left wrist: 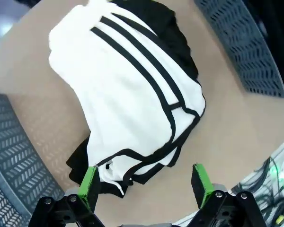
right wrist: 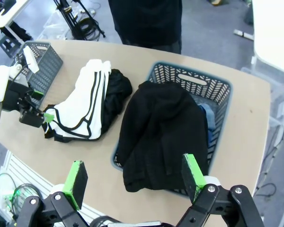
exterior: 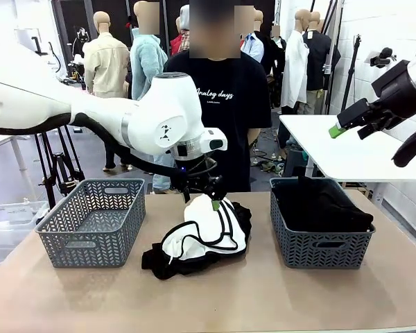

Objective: Sort the tops and bottoms.
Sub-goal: Lift clothes from the center of the table with your left hand.

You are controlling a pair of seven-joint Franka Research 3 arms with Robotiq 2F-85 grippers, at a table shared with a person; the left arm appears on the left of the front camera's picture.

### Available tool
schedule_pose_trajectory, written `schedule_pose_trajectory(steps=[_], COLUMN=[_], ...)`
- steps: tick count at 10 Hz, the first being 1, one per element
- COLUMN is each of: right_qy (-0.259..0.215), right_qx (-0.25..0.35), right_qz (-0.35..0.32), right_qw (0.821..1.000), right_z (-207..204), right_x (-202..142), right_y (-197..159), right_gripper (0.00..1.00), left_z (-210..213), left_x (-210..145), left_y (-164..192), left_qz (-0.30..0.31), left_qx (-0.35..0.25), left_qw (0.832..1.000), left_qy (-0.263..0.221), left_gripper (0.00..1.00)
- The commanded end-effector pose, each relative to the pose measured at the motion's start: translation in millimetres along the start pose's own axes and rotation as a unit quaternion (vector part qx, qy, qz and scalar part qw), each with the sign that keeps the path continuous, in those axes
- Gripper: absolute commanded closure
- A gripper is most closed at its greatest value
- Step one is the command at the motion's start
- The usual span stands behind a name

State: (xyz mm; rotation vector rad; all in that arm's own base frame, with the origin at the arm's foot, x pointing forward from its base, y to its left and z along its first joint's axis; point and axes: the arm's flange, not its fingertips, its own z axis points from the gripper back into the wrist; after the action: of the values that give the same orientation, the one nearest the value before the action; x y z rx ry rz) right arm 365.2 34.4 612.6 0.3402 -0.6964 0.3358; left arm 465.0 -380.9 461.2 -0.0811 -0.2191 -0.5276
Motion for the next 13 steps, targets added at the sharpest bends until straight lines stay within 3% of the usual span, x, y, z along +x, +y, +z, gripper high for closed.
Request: schedule_pose_trajectory(steps=[1, 3, 4, 5, 8, 13], right_qy=[0.002, 0.002, 0.002, 0.002, 0.002, 0.002], right_qx=[0.001, 0.001, 0.001, 0.001, 0.001, 0.001], right_qz=[-0.002, -0.002, -0.002, -0.002, -0.002, -0.002], right_qw=[1.0, 1.0, 1.0, 1.0, 1.0, 1.0], right_z=[0, 0, 0, 0, 0, 0], right_x=[-1, -1, -1, -1, -1, -1], right_y=[0, 0, 0, 0, 0, 0], right_gripper=[0.0, 0.0, 0.0, 0.0, 0.0, 0.0], left_z=[-2, -13, -10, -13, -16, -58], left_x=[11, 18, 13, 6, 9, 51], left_y=[-10, -1, 0, 1, 1, -19], left_qz=[0.062, 0.098, 0.06, 0.079, 0.08, 0.158], left_qx=[0.028, 0.009, 0.006, 0.012, 0.011, 0.084], left_qw=[0.997, 0.994, 0.996, 0.996, 0.996, 0.983], left_qy=[0.028, 0.044, 0.061, 0.034, 0.045, 0.039], left_gripper=[0.0, 0.0, 0.0, 0.0, 0.0, 0.0])
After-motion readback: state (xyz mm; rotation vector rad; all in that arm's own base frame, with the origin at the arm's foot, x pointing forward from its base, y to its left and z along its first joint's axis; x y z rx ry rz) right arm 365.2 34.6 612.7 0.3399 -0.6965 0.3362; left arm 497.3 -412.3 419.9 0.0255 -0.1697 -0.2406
